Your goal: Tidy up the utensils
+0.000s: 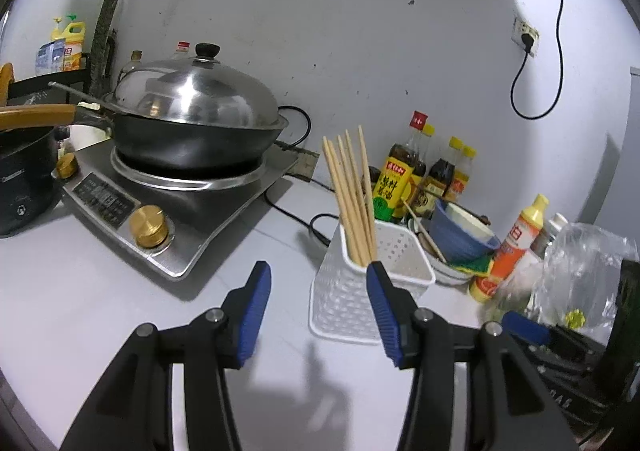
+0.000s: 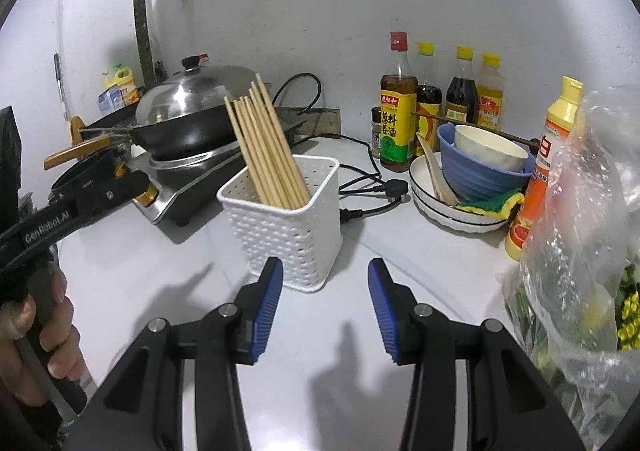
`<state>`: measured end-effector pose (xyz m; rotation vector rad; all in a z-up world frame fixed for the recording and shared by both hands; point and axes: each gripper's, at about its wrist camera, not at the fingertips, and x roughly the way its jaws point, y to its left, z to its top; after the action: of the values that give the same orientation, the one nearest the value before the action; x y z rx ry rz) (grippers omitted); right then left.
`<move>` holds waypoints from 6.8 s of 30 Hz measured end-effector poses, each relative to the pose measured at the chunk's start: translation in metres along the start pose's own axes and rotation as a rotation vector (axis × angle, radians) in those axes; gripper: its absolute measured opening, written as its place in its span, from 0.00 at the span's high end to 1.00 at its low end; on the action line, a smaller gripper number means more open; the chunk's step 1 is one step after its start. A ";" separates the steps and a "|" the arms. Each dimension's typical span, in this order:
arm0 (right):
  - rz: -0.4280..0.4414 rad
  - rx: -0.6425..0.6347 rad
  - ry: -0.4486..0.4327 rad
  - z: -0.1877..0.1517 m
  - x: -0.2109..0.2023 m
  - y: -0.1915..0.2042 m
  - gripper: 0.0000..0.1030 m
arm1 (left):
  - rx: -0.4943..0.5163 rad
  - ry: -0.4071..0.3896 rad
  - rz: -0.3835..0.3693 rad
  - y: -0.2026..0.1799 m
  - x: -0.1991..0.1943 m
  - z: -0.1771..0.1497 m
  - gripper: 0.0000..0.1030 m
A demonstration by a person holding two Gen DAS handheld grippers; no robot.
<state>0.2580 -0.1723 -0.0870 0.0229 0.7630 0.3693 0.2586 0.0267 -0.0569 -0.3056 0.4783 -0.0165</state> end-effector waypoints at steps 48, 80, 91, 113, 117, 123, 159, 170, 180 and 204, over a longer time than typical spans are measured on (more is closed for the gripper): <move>-0.088 0.016 -0.125 -0.057 -0.169 0.029 0.26 | 0.177 -0.149 -0.069 -0.015 -0.183 -0.027 0.22; -0.120 -0.058 -0.429 -0.042 -0.318 0.083 0.03 | 0.266 -0.373 -0.070 -0.027 -0.303 -0.008 0.00; -0.120 -0.071 -0.508 -0.044 -0.352 0.093 0.01 | 0.251 -0.424 0.007 -0.023 -0.325 -0.001 0.00; -0.126 -0.099 -0.586 -0.041 -0.361 0.104 0.00 | 0.221 -0.537 0.065 -0.011 -0.351 0.005 0.00; -0.120 -0.098 -0.577 -0.040 -0.360 0.105 0.00 | 0.217 -0.529 0.064 -0.011 -0.350 0.005 0.00; -0.108 -0.086 -0.561 -0.035 -0.353 0.105 0.00 | 0.216 -0.518 0.060 -0.009 -0.349 0.005 0.00; -0.104 -0.092 -0.545 -0.035 -0.346 0.106 0.00 | 0.206 -0.500 0.046 -0.007 -0.345 0.005 0.00; -0.104 -0.090 -0.545 -0.036 -0.345 0.106 0.00 | 0.210 -0.488 0.043 -0.008 -0.341 0.004 0.00; -0.116 -0.089 -0.539 -0.039 -0.345 0.104 0.00 | 0.206 -0.481 0.040 -0.009 -0.339 0.004 0.00; -0.119 -0.094 -0.517 -0.033 -0.337 0.108 0.00 | 0.203 -0.451 0.029 -0.007 -0.326 0.008 0.00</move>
<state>-0.0217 -0.1881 0.1316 -0.0156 0.2336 0.2685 -0.0272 0.0502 0.0985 -0.0961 0.0314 0.0313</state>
